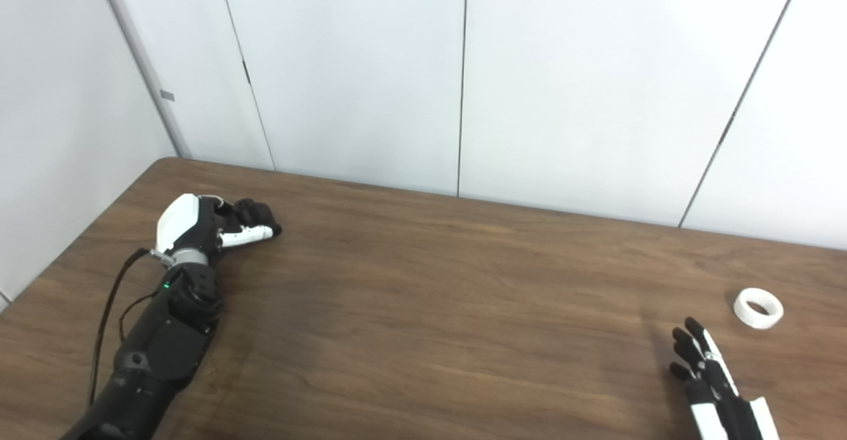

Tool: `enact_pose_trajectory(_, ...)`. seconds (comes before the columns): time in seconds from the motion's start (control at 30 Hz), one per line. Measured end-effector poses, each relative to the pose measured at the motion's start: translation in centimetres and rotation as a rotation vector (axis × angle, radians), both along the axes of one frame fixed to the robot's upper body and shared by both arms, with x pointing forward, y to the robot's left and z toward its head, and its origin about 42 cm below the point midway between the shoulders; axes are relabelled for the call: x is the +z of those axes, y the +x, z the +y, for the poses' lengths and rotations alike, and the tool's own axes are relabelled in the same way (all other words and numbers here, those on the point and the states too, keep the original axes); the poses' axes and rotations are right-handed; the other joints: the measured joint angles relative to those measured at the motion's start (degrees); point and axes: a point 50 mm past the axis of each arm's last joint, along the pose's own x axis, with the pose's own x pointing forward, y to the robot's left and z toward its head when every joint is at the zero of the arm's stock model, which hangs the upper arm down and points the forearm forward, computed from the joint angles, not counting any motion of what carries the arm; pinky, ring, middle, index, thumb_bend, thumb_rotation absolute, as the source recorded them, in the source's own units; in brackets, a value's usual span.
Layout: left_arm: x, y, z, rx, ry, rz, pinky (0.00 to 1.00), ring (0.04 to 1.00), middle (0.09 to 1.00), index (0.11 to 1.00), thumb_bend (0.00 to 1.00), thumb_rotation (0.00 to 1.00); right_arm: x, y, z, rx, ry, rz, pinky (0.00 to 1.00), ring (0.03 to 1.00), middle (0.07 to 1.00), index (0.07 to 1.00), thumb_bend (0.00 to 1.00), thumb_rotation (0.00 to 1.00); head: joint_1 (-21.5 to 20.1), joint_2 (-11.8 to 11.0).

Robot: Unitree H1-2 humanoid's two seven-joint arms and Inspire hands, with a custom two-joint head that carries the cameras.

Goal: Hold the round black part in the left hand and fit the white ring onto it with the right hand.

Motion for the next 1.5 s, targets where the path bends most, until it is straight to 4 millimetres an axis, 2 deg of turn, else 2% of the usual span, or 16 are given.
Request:
enact_pose_trajectory(0.2, -0.3, -0.3, -0.2, -0.031, 0.025, 0.001, 0.99, 0.870, 0.754, 0.485, 0.52, 0.05, 0.1, -0.1, 0.1, 0.003, -0.001, 0.000, 0.91, 0.925, 0.927, 0.973, 0.64, 1.00, -0.09, 0.26)
enact_pose_trajectory(0.4, -0.3, -1.1, -0.7, -0.074, 0.074, -0.003, 1.00, 0.860, 0.739, 0.485, 0.52, 0.05, 0.0, -0.1, 0.2, 0.002, 0.001, 0.001, 0.90, 0.923, 0.924, 0.966, 0.66, 1.00, -0.96, 0.44)
enact_pose_trajectory(0.53, 0.0, -1.9, -1.8, -0.143, 0.128, -0.028, 1.00, 0.865, 0.734, 0.485, 0.52, 0.05, 0.1, -0.1, 0.5, -0.003, -0.012, -0.002, 0.89, 0.914, 0.917, 0.956, 0.66, 1.00, -1.41, 0.44)
enact_pose_trajectory(0.8, 0.5, -4.3, -6.3, -0.296, 0.179, -0.091, 1.00, 0.838, 0.725, 0.486, 0.52, 0.05, 0.0, -0.1, 1.0, -0.020, -0.013, -0.002, 0.90, 0.904, 0.909, 0.950, 0.65, 1.00, -2.11, 0.62)
enact_pose_trajectory(1.03, 1.2, -5.9, -11.6, -0.439, 0.147, -0.137, 1.00, 0.843, 0.739, 0.486, 0.52, 0.05, 0.1, 0.0, 1.6, -0.037, 0.004, 0.002, 0.86, 0.897, 0.907, 0.947, 0.67, 1.00, -3.16, 1.06)
enact_pose_trajectory(1.27, 1.3, -8.4, -14.9, -0.536, 0.111, -0.140, 1.00, 0.842, 0.746, 0.485, 0.52, 0.05, 0.5, 0.0, 2.2, -0.053, 0.001, 0.014, 0.87, 0.906, 0.916, 0.943, 0.68, 1.00, -5.62, 2.46)
enact_pose_trajectory(1.37, 1.3, -9.7, -16.0, -0.578, 0.102, -0.139, 0.95, 0.843, 0.750, 0.484, 0.52, 0.05, 0.7, 0.0, 2.4, -0.051, 0.002, 0.018, 0.87, 0.915, 0.924, 0.944, 0.66, 1.00, -7.12, 3.34)
enact_pose_trajectory(1.5, 1.1, -11.4, -18.0, -0.646, 0.097, -0.126, 0.96, 0.842, 0.744, 0.484, 0.52, 0.05, 1.2, -0.1, 2.8, -0.052, 0.000, 0.018, 0.86, 0.905, 0.915, 0.943, 0.63, 1.00, -7.82, 3.78)
